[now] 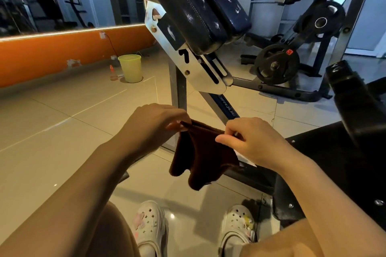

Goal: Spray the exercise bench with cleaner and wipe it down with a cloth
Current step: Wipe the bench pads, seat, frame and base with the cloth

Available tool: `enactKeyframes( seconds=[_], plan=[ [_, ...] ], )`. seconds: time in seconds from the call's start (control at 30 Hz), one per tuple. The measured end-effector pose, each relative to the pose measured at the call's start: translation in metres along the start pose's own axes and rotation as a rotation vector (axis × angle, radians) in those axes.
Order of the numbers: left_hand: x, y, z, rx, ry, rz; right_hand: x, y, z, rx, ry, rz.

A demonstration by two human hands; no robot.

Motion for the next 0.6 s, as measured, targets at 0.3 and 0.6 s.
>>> enactKeyframes(
  seconds=[0.3,0.6],
  plan=[
    [0.012,0.005,0.0,0.275,-0.527,-0.014,0.012,0.003,0.004,0.003,0.004,-0.011],
    [0.074,0.074,0.004,0.195,-0.38,-0.314,0.118,0.06,0.015,0.052,-0.044,-0.48]
  ],
)
Point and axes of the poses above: each hand's wrist, its own y-axis towards the middle knuckle, its own x-axis out of the back of the hand, z = x × y, the point moved 5 cm from there along y, towards the middle knuckle, and after that the axes turned 5 degrees about z, right-handed, at the moved point
